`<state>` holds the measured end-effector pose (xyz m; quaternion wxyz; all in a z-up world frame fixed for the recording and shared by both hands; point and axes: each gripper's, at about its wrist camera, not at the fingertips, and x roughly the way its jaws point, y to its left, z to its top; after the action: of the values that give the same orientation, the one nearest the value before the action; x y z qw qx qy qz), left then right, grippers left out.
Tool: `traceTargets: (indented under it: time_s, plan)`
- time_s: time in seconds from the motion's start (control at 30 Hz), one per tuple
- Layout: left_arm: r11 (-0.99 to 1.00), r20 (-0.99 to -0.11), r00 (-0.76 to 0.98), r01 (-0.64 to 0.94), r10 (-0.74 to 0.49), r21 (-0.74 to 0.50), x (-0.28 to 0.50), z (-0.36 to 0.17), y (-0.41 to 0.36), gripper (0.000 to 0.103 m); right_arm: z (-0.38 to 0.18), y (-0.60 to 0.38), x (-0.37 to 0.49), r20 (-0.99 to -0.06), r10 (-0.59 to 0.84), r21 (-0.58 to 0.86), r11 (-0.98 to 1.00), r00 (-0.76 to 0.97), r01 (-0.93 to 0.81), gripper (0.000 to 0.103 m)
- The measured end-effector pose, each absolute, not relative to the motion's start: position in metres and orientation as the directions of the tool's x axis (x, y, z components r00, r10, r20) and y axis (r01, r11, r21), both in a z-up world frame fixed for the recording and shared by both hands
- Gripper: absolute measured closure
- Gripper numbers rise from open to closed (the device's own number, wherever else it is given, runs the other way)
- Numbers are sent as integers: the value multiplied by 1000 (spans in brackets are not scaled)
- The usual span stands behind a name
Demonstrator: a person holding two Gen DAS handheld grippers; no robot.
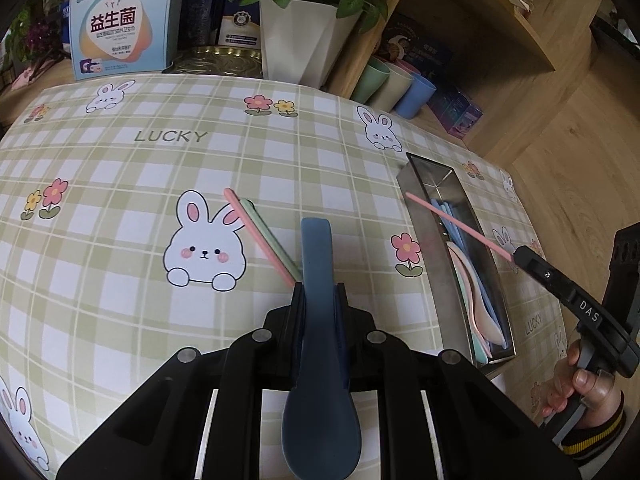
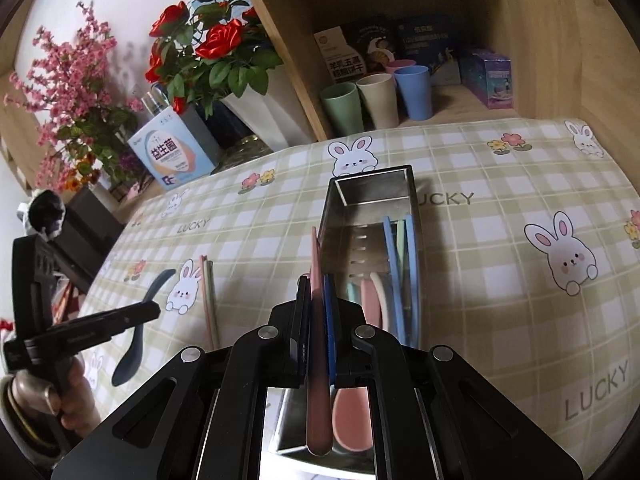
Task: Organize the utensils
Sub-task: 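Carry the pink chopstick with the right tool into the steel tray while the left tool holds the blue spoon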
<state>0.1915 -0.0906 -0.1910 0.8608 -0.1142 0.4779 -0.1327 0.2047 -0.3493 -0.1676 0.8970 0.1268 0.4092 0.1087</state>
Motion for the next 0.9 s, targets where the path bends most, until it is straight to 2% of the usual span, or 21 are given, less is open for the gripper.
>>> traceTargets:
  time_s: [0.4,0.53,0.9]
  plan:
    - [935,-798,493,115,-348,-336,193,-198,-91,89,-153,-350,195,-664,319,351,932,677,-96,97]
    - [932,-794,495,113,-352,-343,192,-197,-89,89,-144,-359,192,-659,242,305,951,712,-41,97]
    - [927,-792,490,114,-365,-357,190,-199,-88,89,-181,-359,195,-760,47,133,988,648,84,97]
